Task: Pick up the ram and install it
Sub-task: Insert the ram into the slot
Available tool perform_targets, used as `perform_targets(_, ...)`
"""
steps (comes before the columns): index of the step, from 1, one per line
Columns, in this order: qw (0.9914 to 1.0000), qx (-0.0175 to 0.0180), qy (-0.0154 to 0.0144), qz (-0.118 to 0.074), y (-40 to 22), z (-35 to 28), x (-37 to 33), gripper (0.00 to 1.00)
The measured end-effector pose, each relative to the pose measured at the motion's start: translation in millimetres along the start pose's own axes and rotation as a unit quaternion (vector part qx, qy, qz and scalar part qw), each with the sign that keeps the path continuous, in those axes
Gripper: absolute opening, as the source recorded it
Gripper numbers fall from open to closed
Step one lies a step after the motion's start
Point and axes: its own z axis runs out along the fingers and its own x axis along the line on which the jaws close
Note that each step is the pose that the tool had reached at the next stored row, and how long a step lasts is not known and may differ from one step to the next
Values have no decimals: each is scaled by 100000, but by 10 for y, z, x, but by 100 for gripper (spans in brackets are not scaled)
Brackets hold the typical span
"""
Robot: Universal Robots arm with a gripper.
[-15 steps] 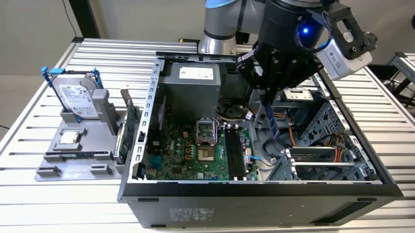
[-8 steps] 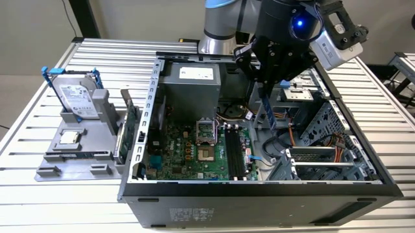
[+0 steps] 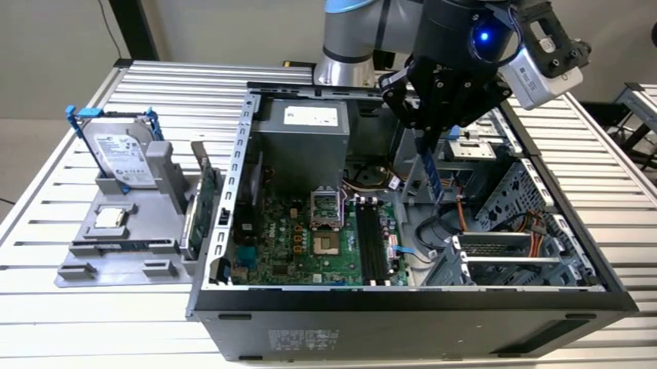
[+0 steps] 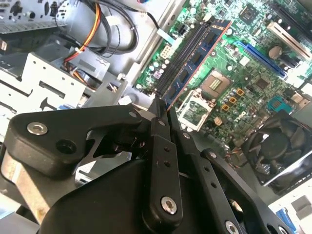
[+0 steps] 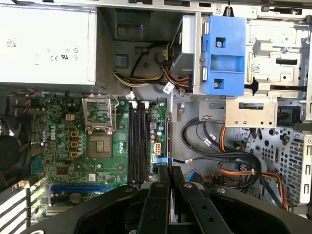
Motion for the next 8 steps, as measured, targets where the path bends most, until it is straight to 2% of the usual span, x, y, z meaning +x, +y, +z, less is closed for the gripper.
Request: perform_targets(8,100000,-5,0,-4,0,9,-3,0)
